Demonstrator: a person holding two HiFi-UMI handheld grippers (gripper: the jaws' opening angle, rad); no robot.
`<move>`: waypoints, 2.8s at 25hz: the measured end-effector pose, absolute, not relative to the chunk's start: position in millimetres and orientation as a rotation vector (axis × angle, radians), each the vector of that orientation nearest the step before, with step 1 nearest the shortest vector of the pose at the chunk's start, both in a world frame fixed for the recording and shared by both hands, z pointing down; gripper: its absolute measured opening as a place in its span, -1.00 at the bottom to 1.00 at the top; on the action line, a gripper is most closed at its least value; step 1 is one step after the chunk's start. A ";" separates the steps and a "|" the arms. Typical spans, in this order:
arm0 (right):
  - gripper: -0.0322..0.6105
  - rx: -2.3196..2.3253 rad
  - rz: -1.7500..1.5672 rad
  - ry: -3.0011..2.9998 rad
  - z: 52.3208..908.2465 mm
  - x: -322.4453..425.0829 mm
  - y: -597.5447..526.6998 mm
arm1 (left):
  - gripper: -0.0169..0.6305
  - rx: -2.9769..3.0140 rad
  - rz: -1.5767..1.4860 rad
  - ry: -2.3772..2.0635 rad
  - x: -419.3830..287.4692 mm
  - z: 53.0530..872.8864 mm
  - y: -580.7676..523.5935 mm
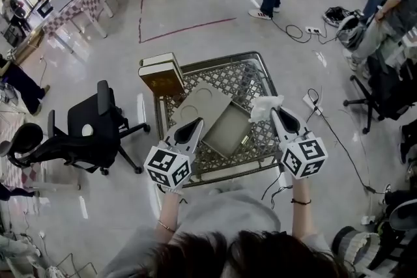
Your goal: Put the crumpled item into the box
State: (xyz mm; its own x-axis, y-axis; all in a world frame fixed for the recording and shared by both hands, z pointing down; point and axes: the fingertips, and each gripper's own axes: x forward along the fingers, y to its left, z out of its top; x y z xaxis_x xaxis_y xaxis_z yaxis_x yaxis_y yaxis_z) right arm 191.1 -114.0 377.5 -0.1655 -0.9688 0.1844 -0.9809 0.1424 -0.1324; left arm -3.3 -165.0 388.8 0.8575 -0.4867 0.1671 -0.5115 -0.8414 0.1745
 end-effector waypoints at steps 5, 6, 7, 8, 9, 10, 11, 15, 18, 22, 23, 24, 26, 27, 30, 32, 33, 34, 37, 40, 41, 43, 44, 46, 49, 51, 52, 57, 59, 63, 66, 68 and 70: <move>-0.74 1.871 0.372 -2.385 388.8 200.7 -129.1 | -0.90 2.772 0.165 -0.837 13.0 396.3 -165.4; -0.74 1.844 0.380 -2.396 391.5 201.5 -131.4 | -0.90 2.760 0.163 -0.856 14.7 398.3 -164.5; -0.74 1.817 0.387 -2.406 394.7 201.8 -133.0 | -0.90 2.747 0.162 -0.872 15.8 400.8 -163.3; -0.74 1.794 0.393 -2.413 397.8 202.0 -134.5 | -0.90 2.735 0.162 -0.887 16.3 403.7 -162.1; -0.74 1.776 0.397 -2.418 400.4 202.2 -136.6 | -0.90 2.724 0.161 -0.900 16.5 406.3 -161.4; -0.74 1.761 0.400 -2.423 402.3 202.1 -139.2 | -0.90 2.714 0.159 -0.911 16.3 408.4 -161.2; -0.74 1.747 0.402 -2.427 403.9 201.0 -142.0 | -0.90 2.705 0.160 -0.922 15.3 410.4 -161.3; -0.74 1.687 0.438 -2.440 416.5 189.0 -150.0 | -0.90 2.659 0.183 -0.944 6.2 422.5 -160.6; -0.74 1.654 0.473 -2.427 428.7 184.9 -157.2 | -0.90 2.621 0.188 -0.941 2.9 433.1 -163.4; -0.74 1.598 0.521 -2.413 443.1 172.7 -167.7 | -0.89 2.576 0.215 -0.933 -4.4 447.1 -170.4; -0.74 1.586 0.532 -2.409 447.0 170.4 -170.0 | -0.90 2.568 0.224 -0.926 -5.0 450.9 -171.1; -0.74 1.575 0.543 -2.405 451.0 168.1 -172.2 | -0.90 2.561 0.232 -0.919 -5.4 454.8 -171.3; -0.74 1.550 0.564 -2.399 460.1 161.5 -175.9 | -0.90 2.544 0.246 -0.906 -7.1 462.9 -170.5; -0.74 1.534 0.573 -2.398 464.7 157.4 -177.9 | -0.90 2.536 0.253 -0.902 -8.3 466.9 -170.2; -0.74 1.484 0.598 -2.393 478.7 146.2 -185.0 | -0.90 2.513 0.273 -0.892 -10.2 479.0 -171.6; -0.74 1.451 0.618 -2.389 488.9 141.2 -188.3 | -0.90 2.496 0.287 -0.888 -10.0 487.6 -172.5; -0.74 1.435 0.627 -2.386 494.1 139.4 -190.1 | -0.90 2.487 0.294 -0.887 -9.8 492.0 -173.2; -0.74 1.419 0.633 -2.382 499.2 138.1 -192.0 | -0.90 2.480 0.301 -0.887 -9.4 496.3 -174.1; -0.74 1.383 0.657 -2.366 514.2 136.2 -195.1 | -0.90 2.459 0.320 -0.888 -9.0 508.3 -174.9; -0.74 1.360 0.695 -2.346 529.1 135.0 -194.7 | -0.90 2.432 0.334 -0.890 -10.4 519.5 -173.3; -0.74 1.349 0.706 -2.338 534.6 134.6 -194.4 | -0.90 2.424 0.339 -0.890 -10.7 523.2 -172.5; -0.74 1.327 0.730 -2.326 545.5 134.0 -194.5 | -0.90 2.409 0.350 -0.889 -10.1 530.4 -171.4; -0.74 1.317 0.747 -2.323 550.9 133.9 -194.6 | -0.90 2.401 0.355 -0.888 -9.3 534.3 -170.8; -0.74 1.305 0.792 -2.319 561.5 133.9 -194.5 | -0.90 2.381 0.364 -0.885 -7.4 543.2 -168.7; -0.74 1.282 0.849 -2.308 577.8 132.1 -194.0 | -0.90 2.350 0.367 -0.880 -5.4 555.7 -165.1; -0.74 1.258 0.870 -2.299 588.2 129.7 -194.6 | -0.90 2.335 0.370 -0.877 -4.2 562.9 -163.4; -0.74 1.246 0.879 -2.294 593.0 128.4 -195.1 | -0.90 2.328 0.373 -0.876 -3.5 566.0 -162.7; -0.74 1.178 0.911 -2.261 612.7 123.1 -197.6 | -0.90 2.292 0.384 -0.878 -1.1 577.5 -159.4; -0.74 1.153 0.917 -2.255 618.7 120.0 -199.2 | -0.90 2.281 0.388 -0.879 -1.0 582.1 -158.8; -0.74 1.095 0.935 -2.224 634.3 114.7 -199.1 | -0.90 2.254 0.396 -0.878 0.6 591.8 -156.2; -0.74 1.052 0.945 -2.179 648.3 112.2 -199.6 | -0.89 2.235 0.403 -0.875 2.4 599.2 -156.0; -0.74 1.028 0.947 -2.153 656.3 111.1 -200.3 | -0.90 2.225 0.409 -0.871 4.1 603.9 -156.1; -0.74 1.008 0.951 -2.129 662.5 110.0 -200.7 | -0.90 2.215 0.414 -0.866 5.6 608.0 -155.7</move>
State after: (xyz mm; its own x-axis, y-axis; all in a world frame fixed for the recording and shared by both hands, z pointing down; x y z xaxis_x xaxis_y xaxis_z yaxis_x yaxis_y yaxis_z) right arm 110.0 -200.7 662.5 -0.5372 -0.3950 0.7452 -0.8187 0.4567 -0.3481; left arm 5.6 -155.7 608.0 0.7239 -0.4610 0.5132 -0.6889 -0.5222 0.5027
